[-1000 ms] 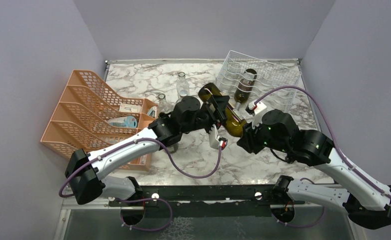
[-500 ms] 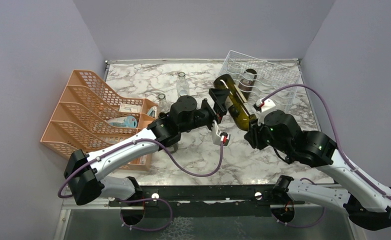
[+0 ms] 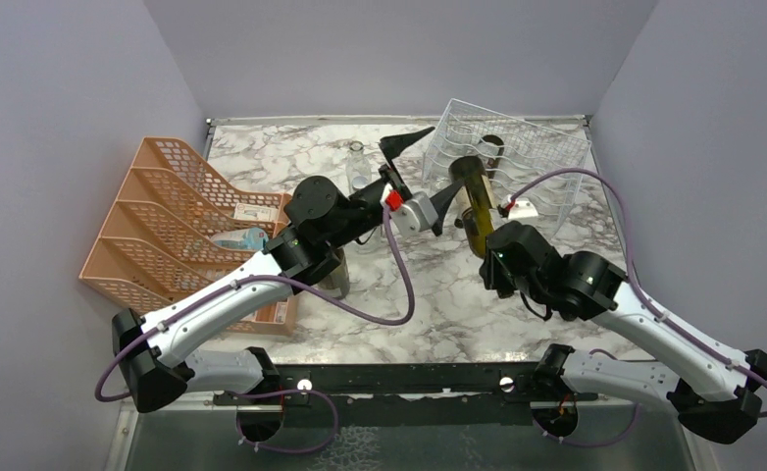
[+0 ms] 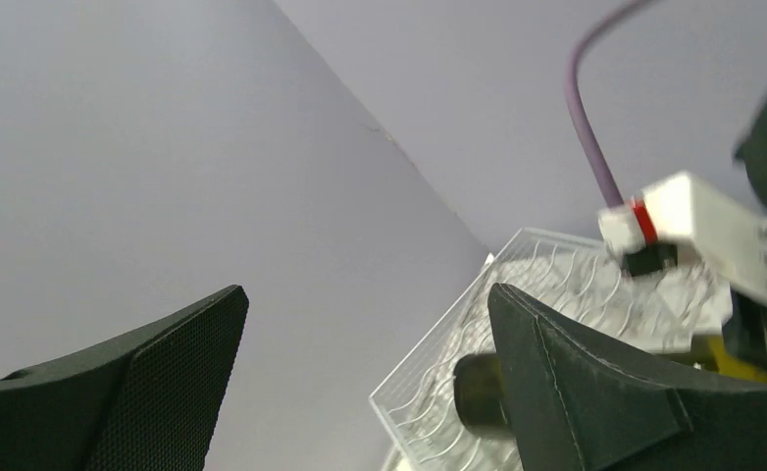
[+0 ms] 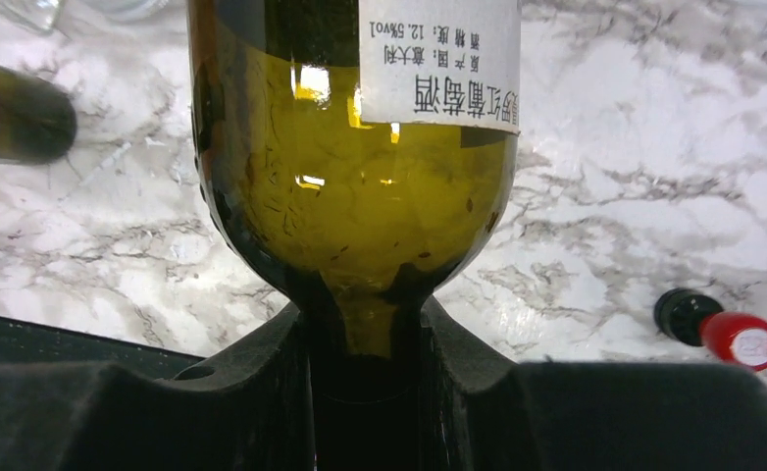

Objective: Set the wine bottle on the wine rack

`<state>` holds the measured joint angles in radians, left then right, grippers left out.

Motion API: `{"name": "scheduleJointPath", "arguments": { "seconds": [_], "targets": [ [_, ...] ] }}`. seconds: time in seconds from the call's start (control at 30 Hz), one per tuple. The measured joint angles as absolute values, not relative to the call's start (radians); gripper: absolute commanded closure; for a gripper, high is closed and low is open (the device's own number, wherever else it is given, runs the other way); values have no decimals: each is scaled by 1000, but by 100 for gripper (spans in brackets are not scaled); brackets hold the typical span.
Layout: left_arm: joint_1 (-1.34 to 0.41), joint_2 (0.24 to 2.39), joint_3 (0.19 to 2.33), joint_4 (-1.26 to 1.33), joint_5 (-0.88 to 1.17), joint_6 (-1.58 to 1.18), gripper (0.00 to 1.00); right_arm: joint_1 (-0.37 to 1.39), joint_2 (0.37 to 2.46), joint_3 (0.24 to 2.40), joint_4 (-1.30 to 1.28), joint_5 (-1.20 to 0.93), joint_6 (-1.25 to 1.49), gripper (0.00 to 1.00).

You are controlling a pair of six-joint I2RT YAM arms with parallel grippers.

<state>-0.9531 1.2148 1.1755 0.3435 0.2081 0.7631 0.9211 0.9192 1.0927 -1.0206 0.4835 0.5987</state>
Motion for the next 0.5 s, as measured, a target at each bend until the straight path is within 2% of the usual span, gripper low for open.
{"name": "scheduleJointPath", "arguments": {
  "seconds": [0.27, 0.5],
  "targets": [
    [-953, 1187, 1162, 394, 51, 368, 1, 921, 922, 940, -994, 445, 731, 99],
    [-953, 1097, 1074, 281, -72, 107, 1, 920, 922, 902, -997, 462, 831, 99]
  ]
}}
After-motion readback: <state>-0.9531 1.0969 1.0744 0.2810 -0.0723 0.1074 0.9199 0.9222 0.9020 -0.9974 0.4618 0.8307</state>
